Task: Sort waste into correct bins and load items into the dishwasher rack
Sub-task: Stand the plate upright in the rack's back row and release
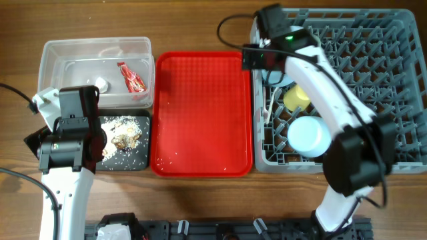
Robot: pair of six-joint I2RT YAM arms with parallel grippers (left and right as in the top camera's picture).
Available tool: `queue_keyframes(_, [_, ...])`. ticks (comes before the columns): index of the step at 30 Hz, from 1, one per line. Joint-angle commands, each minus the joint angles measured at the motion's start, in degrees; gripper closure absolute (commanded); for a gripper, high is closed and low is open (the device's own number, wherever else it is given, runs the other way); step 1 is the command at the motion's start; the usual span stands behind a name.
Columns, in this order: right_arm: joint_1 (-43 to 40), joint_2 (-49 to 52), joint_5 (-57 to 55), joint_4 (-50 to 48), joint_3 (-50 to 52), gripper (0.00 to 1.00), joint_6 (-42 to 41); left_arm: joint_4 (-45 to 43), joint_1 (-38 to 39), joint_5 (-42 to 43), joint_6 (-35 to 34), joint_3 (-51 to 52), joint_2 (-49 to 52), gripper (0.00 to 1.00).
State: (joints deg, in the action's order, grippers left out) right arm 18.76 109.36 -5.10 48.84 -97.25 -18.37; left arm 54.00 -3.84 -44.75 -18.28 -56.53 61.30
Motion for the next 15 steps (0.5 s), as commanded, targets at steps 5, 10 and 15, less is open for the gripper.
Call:
queue_keyframes(5, [-1.18,-8.74,0.07,-0.28,-2.91,0.0,0.31,-0.15,-0.31,-0.92,0.26,-0.44,0.0,0.0])
queue_keyframes(10, [-1.18,-8.41,0.07,-0.31,-2.86,0.01,0.33,-0.13,-0.31,-0.92,0.26,-0.44,0.0,0.0])
queue_keyframes(15, [-1.18,-8.41,0.07,-0.31,-2.86,0.0,0.33,-0.15,-0.31,-0.92,0.26,-0.44,0.0,0.0])
